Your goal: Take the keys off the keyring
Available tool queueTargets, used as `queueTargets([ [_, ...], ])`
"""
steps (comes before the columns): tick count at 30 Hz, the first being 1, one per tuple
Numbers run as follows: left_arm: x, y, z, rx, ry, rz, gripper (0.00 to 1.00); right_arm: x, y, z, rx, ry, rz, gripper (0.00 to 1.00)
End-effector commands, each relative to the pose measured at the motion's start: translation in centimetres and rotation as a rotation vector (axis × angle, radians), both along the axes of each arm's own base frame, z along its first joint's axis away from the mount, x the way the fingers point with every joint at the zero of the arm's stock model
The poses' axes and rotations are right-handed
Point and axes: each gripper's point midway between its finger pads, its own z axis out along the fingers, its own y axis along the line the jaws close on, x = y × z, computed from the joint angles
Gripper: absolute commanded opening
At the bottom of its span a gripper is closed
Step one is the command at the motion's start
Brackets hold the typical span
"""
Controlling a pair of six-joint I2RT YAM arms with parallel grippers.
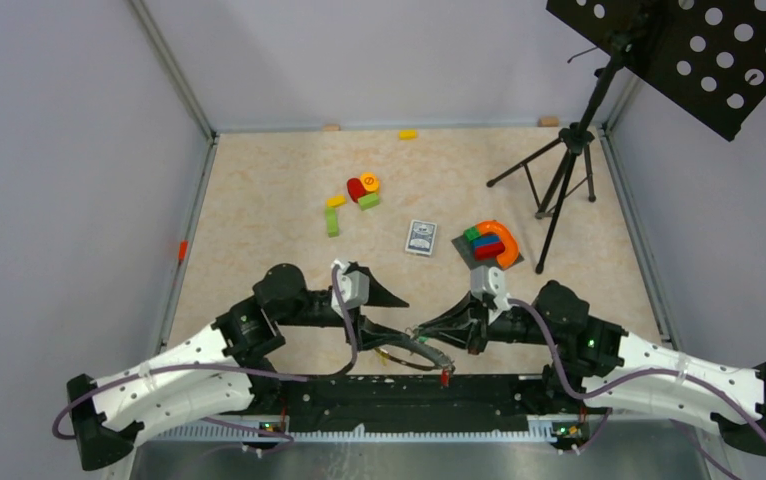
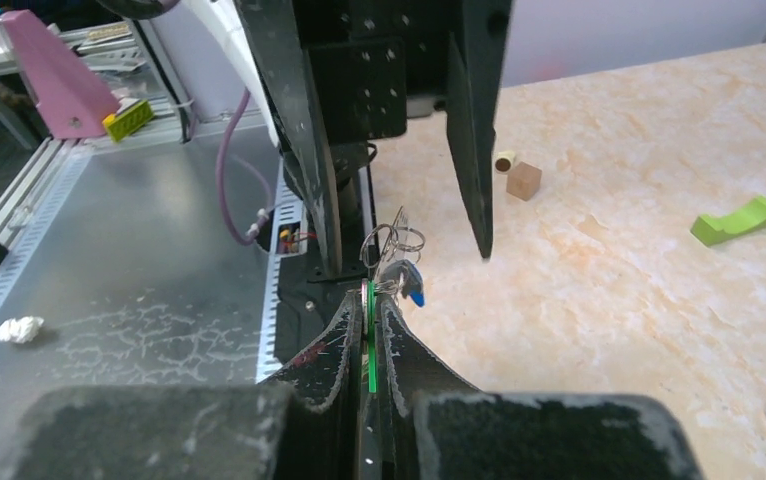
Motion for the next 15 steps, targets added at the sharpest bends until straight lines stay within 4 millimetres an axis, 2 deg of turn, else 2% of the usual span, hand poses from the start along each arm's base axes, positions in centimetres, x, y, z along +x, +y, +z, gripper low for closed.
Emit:
queueTargets([
  [1, 3.0, 1.1, 3.9, -0.111, -0.089, 0.206, 0.59, 1.6, -0.3, 2.4, 0.086, 0.044, -0.105, 0.00],
  [7, 4.2, 1.6, 3.8, -0.103, -0.113, 0.276, 0.49, 5.6, -0.2, 2.1, 0.073, 0.235, -0.345, 0.00],
  [15, 4.4, 0.7, 2.1, -0.032, -0.112, 0.247, 0.43, 7.1, 1.4, 1.3, -0.012, 0.327, -0.419, 0.00],
])
